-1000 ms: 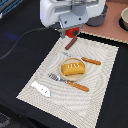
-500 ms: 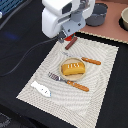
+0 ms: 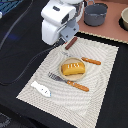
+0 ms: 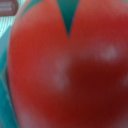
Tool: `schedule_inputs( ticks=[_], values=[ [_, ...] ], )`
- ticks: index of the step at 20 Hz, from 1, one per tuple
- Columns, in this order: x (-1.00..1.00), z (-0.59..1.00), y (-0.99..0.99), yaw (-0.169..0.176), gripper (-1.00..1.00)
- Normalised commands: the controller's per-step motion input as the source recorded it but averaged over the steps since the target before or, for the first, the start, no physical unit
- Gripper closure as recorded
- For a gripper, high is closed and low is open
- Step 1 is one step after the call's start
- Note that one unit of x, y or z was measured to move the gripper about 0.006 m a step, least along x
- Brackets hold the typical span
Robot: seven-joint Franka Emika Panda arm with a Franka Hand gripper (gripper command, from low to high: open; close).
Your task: Interact with the objects in diverse but meaningful ways.
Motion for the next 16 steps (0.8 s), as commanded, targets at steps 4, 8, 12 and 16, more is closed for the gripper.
schedule_inputs(
  ticks=[4, 8, 12, 16],
  values=[
    [-0.64, -0.44, -0.25, 0.06, 1.0],
    [-0.44, -0.41, -0.33, 0.057, 1.0],
    [-0.25, -0.35, -0.37, 0.044, 1.0],
    [0.03, -0.09, -0.27, 0.016, 1.0]
  ],
)
